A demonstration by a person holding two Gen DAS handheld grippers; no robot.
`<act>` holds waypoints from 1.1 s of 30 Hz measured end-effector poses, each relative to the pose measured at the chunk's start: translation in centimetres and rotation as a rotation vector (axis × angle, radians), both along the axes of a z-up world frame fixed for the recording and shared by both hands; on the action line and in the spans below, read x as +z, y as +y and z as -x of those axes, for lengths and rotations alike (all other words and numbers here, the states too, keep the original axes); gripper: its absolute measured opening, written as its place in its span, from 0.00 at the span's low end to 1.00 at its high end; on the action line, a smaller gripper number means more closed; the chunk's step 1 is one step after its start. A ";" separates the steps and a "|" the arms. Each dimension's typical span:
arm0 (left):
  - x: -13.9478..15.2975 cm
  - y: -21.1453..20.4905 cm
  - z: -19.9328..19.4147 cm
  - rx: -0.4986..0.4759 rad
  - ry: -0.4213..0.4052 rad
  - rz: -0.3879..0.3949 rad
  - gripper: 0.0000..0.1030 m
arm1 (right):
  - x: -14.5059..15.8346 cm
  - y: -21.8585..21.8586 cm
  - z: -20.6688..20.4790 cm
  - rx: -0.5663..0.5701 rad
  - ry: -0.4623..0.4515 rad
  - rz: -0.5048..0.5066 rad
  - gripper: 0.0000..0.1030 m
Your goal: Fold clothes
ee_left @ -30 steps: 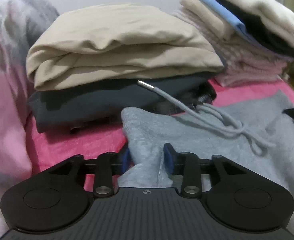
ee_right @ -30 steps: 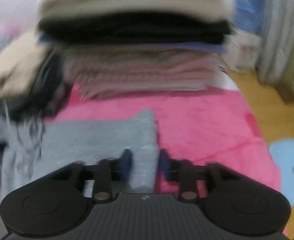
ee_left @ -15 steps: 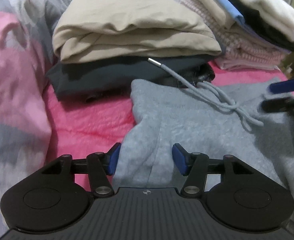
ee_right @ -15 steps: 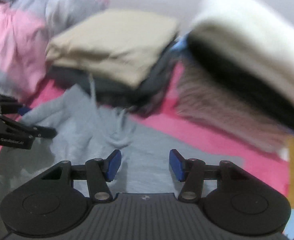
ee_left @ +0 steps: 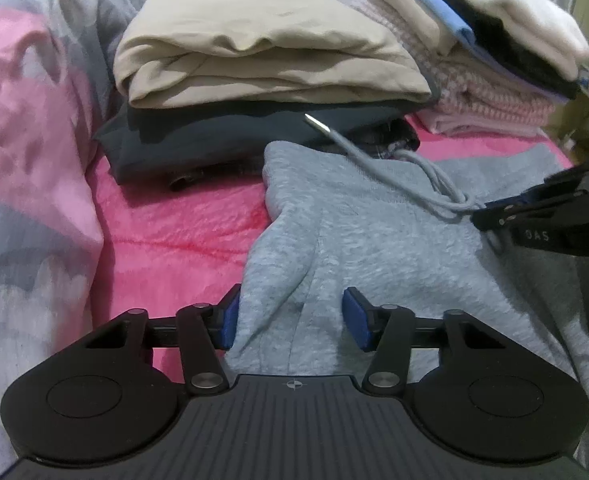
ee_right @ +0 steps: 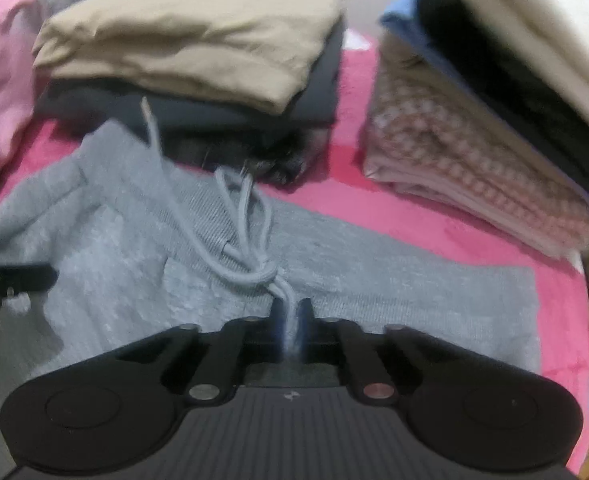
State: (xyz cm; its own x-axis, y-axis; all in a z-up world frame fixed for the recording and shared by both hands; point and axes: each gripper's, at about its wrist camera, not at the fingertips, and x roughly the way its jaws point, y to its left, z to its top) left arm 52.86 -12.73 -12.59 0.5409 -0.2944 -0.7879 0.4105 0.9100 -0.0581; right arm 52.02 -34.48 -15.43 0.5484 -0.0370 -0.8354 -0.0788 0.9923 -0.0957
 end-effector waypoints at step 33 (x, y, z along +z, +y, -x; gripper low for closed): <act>5.6 0.6 2.9 -0.052 -0.047 0.071 0.60 | 9.2 -15.6 19.9 -0.480 -0.040 -0.637 0.37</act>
State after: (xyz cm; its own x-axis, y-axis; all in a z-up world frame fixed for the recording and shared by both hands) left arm 49.98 -12.15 -6.98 0.5590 -0.3771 -0.7384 0.4608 0.8817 -0.1014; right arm 32.09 -50.12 -6.25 0.6232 0.2010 -0.7558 0.3627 0.7819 0.5070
